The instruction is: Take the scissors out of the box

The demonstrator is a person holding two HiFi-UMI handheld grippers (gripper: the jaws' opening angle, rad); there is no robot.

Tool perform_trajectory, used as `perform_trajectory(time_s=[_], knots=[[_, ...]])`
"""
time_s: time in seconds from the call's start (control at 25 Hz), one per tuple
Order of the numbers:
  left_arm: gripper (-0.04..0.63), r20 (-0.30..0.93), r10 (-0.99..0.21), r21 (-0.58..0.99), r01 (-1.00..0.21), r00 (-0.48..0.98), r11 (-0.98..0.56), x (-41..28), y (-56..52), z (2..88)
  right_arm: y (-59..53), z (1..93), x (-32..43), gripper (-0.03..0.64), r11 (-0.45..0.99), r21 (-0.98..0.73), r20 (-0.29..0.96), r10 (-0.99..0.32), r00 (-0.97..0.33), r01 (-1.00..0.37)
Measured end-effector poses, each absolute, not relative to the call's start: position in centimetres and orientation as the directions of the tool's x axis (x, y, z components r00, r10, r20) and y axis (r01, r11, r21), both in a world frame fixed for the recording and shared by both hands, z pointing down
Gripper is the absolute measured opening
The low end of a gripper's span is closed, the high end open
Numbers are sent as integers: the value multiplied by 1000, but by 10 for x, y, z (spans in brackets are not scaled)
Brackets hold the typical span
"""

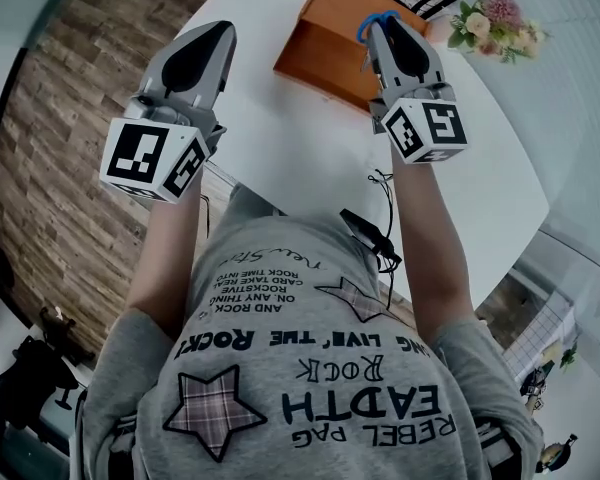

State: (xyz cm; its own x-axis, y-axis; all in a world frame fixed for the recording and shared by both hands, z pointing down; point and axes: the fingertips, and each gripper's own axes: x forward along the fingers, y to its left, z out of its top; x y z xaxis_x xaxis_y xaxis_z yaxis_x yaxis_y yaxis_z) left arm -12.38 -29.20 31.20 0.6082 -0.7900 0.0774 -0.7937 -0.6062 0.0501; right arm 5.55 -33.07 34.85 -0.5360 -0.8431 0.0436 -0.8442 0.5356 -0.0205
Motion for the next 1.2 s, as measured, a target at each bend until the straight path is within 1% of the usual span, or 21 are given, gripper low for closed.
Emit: perform_trajectory(time_s=[0.24, 0.48, 0.72, 0.92, 1.2], knots=[[9, 59, -790, 33, -792, 610, -609, -122, -283, 301, -317, 309, 71, 78, 511, -71, -73, -859, -506, -857], [9, 34, -785, 24, -785, 619, -619, -118, -275, 287, -296, 274, 76, 78, 517, -76, -141, -852, -504, -853], [9, 9, -786, 20, -786, 618, -617, -117, -269, 275, -274, 248, 79, 78, 519, -49, -181, -845, -504, -853], [9, -5, -779, 4, -779, 627, -627, -116, -263, 268, -260, 236, 79, 78, 515, 7, -185, -841, -508, -857], [9, -11, -780, 3, -780, 625, -625, -118, -254, 264, -240, 220, 85, 77, 496, 22, -205, -848, -490, -868]])
